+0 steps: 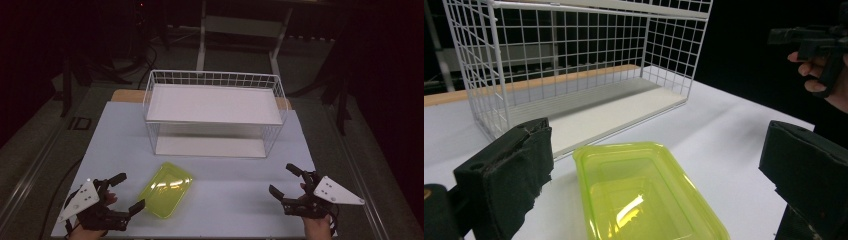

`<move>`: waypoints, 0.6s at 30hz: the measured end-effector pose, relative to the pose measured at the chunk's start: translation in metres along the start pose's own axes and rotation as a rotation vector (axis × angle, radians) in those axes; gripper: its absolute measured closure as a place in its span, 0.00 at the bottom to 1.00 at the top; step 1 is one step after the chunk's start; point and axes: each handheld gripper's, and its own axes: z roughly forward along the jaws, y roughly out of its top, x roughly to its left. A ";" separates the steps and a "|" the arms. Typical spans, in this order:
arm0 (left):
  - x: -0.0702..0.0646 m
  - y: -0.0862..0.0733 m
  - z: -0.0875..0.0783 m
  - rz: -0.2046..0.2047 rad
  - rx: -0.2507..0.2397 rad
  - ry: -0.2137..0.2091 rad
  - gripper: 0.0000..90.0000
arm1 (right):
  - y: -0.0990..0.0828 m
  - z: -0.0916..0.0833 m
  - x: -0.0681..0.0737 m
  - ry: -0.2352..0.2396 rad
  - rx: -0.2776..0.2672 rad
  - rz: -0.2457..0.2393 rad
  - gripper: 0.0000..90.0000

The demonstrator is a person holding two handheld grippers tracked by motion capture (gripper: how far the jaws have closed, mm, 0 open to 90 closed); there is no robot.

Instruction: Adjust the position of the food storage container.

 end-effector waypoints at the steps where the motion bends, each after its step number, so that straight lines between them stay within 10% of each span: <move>1: 0.000 0.000 0.000 0.000 0.000 0.000 0.02 | 0.000 0.000 0.000 0.000 0.000 0.000 0.15; 14: -0.002 0.016 -0.007 -0.004 0.036 0.009 0.02 | 0.001 -0.001 0.001 0.004 -0.005 0.017 0.15; 18: 0.002 0.010 -0.009 -0.050 0.079 -0.060 0.02 | 0.001 0.000 0.002 0.005 -0.001 0.016 0.15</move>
